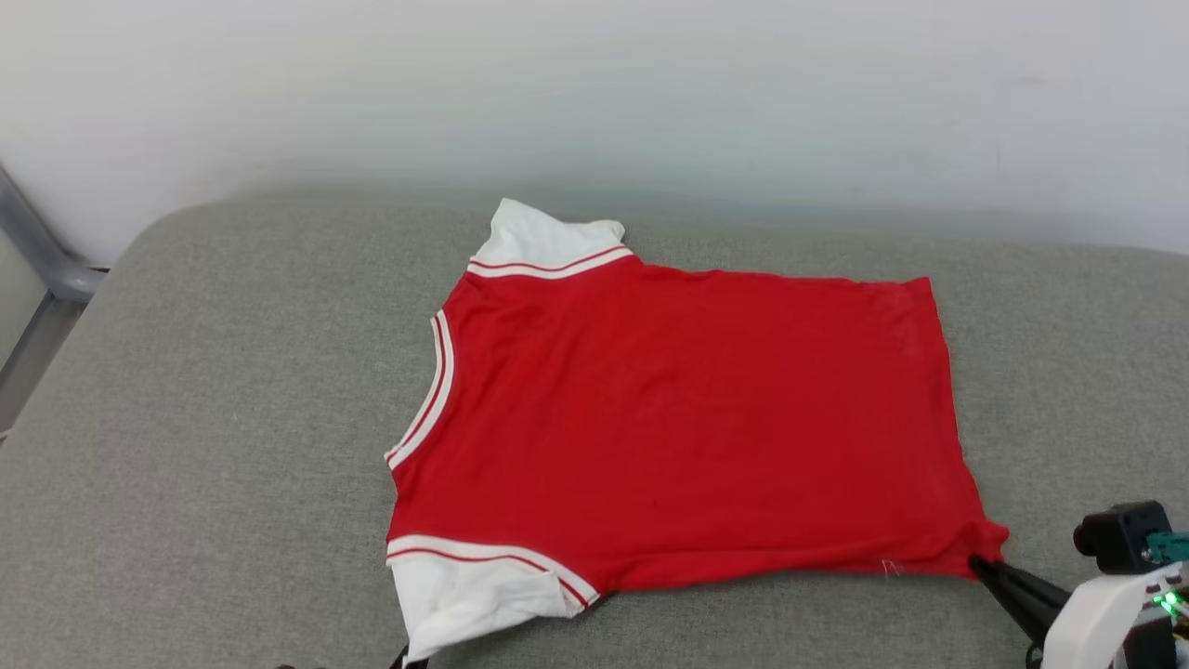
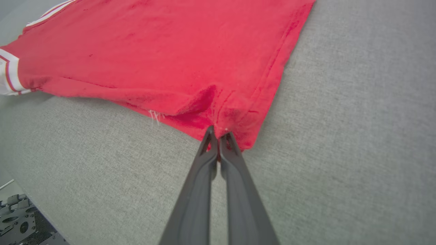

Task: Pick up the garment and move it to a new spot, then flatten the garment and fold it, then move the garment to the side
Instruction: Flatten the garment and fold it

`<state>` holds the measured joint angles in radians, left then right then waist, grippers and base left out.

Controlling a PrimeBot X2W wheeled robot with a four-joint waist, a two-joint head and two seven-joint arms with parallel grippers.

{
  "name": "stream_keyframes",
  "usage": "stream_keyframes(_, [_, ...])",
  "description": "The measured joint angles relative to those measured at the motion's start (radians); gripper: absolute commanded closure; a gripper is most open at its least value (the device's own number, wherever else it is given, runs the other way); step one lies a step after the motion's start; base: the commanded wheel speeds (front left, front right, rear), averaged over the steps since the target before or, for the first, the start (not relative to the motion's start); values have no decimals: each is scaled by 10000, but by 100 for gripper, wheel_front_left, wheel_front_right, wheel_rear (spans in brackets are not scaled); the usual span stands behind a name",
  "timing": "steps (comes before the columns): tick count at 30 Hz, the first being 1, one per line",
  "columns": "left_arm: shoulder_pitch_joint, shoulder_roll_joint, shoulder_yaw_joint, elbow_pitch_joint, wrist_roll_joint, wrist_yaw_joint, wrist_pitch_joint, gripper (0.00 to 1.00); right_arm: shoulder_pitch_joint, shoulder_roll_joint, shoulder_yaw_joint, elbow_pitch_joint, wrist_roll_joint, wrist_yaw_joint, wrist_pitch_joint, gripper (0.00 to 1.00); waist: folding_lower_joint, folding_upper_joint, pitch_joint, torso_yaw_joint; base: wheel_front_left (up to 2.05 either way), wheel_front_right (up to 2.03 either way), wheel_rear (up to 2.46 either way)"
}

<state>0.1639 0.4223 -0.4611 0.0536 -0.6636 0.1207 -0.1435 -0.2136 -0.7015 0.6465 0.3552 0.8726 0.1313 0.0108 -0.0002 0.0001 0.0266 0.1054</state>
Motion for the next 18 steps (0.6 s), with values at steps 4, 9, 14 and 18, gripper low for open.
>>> stream_keyframes(4, [718, -71, -90, -36, -280, 104, 71, 100, 976, -15, -416, -242, 69, 0, 178, 100, 0, 0, -355, -37, 0, 0, 0])
stream_keyframes(9, [1162, 29, -219, -205, -395, 98, 238, 100, 2196, -71, -1051, -662, 50, 0, 345, 100, 1, 0, -538, -18, 0, 0, 0])
stream_keyframes(14, [1432, 153, -295, -357, -518, 104, 460, 100, 3425, -84, -1845, -1147, -130, 0, 548, 100, 1, 0, -615, 55, 0, 0, 0])
stream_keyframes(18, [1607, 219, -420, -489, -541, 98, 602, 100, 4149, 90, -2610, -1609, -447, 0, 884, 100, 2, 0, -576, 25, 0, 0, 0])
